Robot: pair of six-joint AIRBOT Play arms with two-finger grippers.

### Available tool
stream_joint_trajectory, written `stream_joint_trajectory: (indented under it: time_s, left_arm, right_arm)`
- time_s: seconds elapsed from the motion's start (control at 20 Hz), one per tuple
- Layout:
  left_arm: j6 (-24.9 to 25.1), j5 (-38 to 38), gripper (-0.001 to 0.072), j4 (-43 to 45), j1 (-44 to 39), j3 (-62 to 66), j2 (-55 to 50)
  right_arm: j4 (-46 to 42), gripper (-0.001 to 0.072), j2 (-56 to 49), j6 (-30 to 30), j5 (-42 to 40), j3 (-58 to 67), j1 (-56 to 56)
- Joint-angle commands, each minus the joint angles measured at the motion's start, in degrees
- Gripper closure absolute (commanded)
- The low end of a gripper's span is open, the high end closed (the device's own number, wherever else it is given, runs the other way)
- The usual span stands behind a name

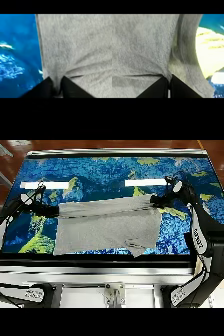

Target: Fold the shirts.

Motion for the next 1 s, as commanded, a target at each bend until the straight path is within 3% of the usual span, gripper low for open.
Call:
stream_joint_trajectory:
  time_s: [0.0,0.05,0.15,0.25,0.35,0.45,0.65,0.95]
  left_arm:
    - [-3.21,-4.90,0.0206,0.70,0.02,0.63,-0.28]
    - [-3.67,-7.98,0.0163,1.03,0.68,1.73,0.09]
    - [-4.28,-16.22,0.0163,3.61,2.71,4.55,1.55]
    - [-4.24,-23.74,0.0162,4.87,6.32,5.20,4.74]
    - [-2.10,-28.09,0.0158,2.86,10.95,1.62,8.90]
    - [0.26,-28.61,-0.0008,-1.92,15.89,-9.46,15.06]
    - [6.12,-24.02,-0.0009,-10.14,22.01,-29.86,20.28]
    - [9.49,-17.05,-0.0005,-17.40,19.82,-35.78,19.61]
  right_arm:
    - [0.50,0.0095,0.61,1.51,3.87,0.00,-0.20]
    - [0.52,0.0034,2.01,0.37,5.75,0.00,-0.35]
    - [-3.72,0.0034,6.51,-3.32,12.04,0.00,-1.22]
    - [-13.86,0.0035,11.41,-3.56,22.03,0.00,-2.97]
    - [-16.33,0.0036,14.75,-3.65,30.86,-1.88,-7.89]
    - [-6.51,0.0035,18.71,-4.22,32.74,-9.22,-15.54]
    - [13.62,0.0035,25.42,-9.11,24.22,-26.01,-23.96]
    - [15.28,0.0035,26.51,-11.04,22.93,-30.36,-24.04]
